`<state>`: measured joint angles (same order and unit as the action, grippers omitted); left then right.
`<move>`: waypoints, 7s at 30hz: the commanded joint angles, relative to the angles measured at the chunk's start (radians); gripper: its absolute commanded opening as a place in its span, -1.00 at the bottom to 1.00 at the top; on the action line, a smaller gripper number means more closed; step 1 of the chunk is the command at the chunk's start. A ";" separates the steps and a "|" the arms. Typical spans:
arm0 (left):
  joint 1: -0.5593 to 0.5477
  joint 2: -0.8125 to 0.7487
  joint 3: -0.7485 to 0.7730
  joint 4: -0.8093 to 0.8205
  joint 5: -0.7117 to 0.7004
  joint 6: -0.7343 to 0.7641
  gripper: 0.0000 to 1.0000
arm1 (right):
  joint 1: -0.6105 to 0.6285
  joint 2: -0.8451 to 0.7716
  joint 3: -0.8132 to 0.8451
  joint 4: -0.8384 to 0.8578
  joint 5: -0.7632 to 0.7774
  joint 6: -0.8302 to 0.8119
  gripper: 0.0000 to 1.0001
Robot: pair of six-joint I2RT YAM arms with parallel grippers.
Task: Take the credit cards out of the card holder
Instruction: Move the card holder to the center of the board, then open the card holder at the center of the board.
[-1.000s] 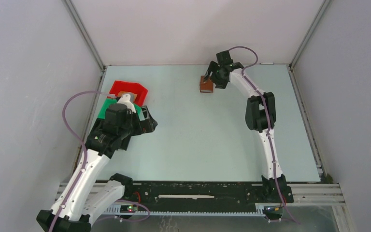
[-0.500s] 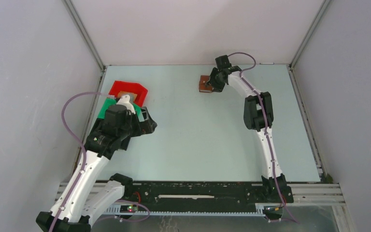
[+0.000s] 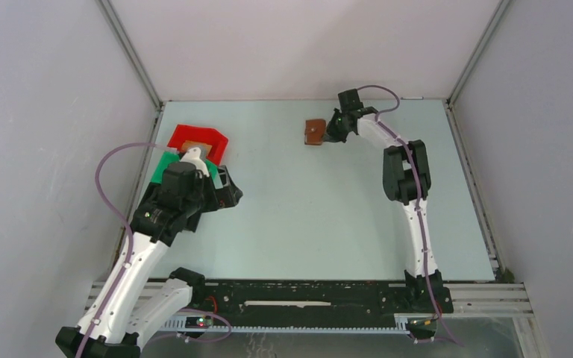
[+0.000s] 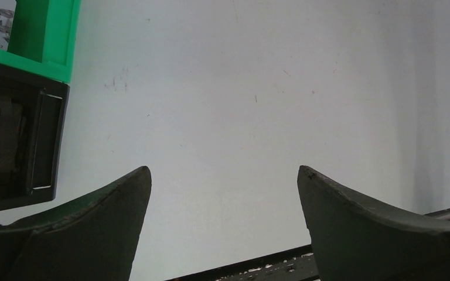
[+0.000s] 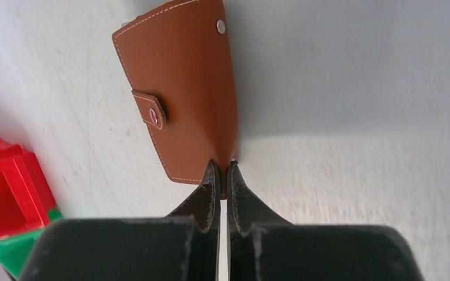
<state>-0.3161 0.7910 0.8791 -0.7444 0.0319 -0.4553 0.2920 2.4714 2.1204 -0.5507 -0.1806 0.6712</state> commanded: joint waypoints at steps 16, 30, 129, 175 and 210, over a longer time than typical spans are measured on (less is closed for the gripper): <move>-0.228 0.231 0.046 0.099 -0.024 -0.081 0.95 | 0.329 -0.940 -1.442 0.407 0.066 0.304 -1.00; -0.540 0.542 0.192 0.079 -0.308 -0.161 0.64 | 0.394 -1.124 -1.493 0.387 0.225 0.372 -0.22; -0.531 0.774 0.158 0.370 -0.040 -0.113 -1.00 | 0.363 -0.944 -1.573 0.917 -0.219 0.451 0.35; -0.624 0.835 0.218 0.268 -0.223 -0.101 0.07 | 0.358 -0.888 -1.602 0.782 -0.058 0.418 -1.00; -0.481 0.768 0.204 0.220 -0.224 -0.095 -1.00 | 0.335 -0.943 -1.603 0.699 -0.033 0.374 -1.00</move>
<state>-0.8501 1.6875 1.1347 -0.5655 -0.2356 -0.5503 0.6476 1.5528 0.5365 0.2588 -0.2821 1.1038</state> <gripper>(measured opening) 0.005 0.027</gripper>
